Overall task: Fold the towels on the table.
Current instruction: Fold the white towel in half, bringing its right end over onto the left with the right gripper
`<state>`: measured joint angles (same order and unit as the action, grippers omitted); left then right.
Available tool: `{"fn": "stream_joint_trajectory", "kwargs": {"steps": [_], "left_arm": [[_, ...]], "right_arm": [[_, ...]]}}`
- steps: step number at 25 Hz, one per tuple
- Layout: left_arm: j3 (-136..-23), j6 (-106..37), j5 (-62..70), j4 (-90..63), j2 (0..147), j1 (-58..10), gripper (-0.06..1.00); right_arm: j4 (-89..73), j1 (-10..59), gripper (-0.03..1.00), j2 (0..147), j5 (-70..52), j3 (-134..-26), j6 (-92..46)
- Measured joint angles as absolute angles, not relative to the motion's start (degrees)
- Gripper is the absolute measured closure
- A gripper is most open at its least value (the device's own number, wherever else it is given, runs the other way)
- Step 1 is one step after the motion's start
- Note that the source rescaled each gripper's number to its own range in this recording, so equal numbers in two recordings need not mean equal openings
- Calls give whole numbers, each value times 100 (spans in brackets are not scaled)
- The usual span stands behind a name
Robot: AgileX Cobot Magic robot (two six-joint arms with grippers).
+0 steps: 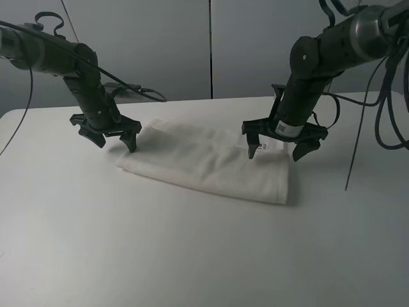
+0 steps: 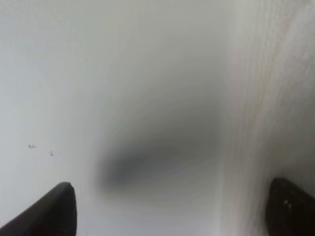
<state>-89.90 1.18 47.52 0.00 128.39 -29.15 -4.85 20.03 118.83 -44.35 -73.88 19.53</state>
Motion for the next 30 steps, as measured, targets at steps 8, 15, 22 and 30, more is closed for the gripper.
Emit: {"fn": "stream_joint_trajectory", "kwargs": {"steps": [8, 15, 22, 30], "left_arm": [[-8990, 118, 4777, 0, 12839, -2915, -5], [-8990, 118, 4791, 0, 12839, -2915, -5], [-8990, 118, 4791, 0, 12839, -2915, -5], [-8990, 118, 4791, 0, 12839, -2915, -5]], "right_arm": [[-383, 2003, -3, 12192, -4623, -7513, 2015], [-514, 2003, -3, 12299, -4613, -7522, 2026], [-581, 2003, 17, 12304, -4590, -7522, 2043], [-784, 2003, 62, 12347, -4436, -7522, 1960]]}}
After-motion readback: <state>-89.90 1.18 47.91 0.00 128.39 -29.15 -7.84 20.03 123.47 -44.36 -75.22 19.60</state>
